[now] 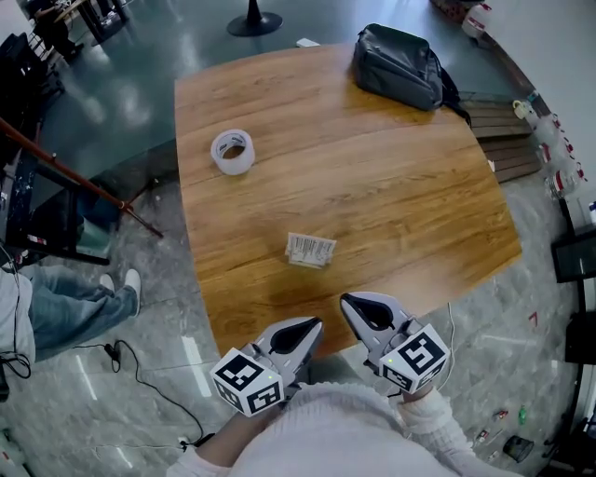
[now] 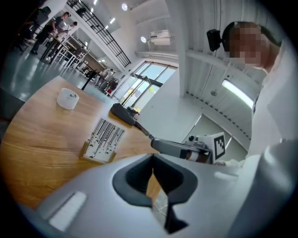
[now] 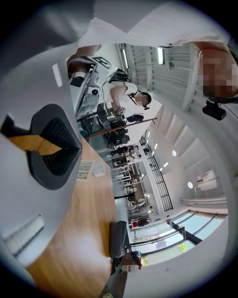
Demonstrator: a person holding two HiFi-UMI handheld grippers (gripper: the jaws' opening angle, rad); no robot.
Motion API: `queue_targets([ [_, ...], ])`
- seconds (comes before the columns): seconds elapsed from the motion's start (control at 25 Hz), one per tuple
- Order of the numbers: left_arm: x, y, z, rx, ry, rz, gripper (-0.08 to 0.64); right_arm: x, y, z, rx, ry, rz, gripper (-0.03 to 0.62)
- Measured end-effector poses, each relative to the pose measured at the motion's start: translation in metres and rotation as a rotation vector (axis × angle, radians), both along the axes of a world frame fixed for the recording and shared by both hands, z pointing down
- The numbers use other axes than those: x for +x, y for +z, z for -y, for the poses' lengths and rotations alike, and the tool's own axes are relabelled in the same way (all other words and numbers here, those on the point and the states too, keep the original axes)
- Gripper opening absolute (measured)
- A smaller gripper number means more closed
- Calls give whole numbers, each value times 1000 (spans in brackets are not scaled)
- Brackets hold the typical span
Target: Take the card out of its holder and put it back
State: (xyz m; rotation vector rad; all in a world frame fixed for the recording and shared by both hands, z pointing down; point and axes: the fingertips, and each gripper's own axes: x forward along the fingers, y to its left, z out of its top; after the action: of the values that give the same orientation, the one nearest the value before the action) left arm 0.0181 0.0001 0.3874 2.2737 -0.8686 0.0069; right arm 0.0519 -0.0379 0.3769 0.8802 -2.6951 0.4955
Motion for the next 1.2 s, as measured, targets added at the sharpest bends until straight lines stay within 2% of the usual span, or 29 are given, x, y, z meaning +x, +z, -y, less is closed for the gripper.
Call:
queue_targets([
  [0.2,-5,10,14,-32,-14,-15,8,-3,8,19,29,-48,18,0],
  [0.4,-9,29,27,-64,-22,-17,8,-3,24,41,33,-112,35,42],
  [0.88,-19,73,41,-146,-30,-32,8,-9,71,83,-23,-200,68,118],
  [1.2,-15,81,42,-161,-35,-54,8,-22,77,92,-10,-255,110,120],
])
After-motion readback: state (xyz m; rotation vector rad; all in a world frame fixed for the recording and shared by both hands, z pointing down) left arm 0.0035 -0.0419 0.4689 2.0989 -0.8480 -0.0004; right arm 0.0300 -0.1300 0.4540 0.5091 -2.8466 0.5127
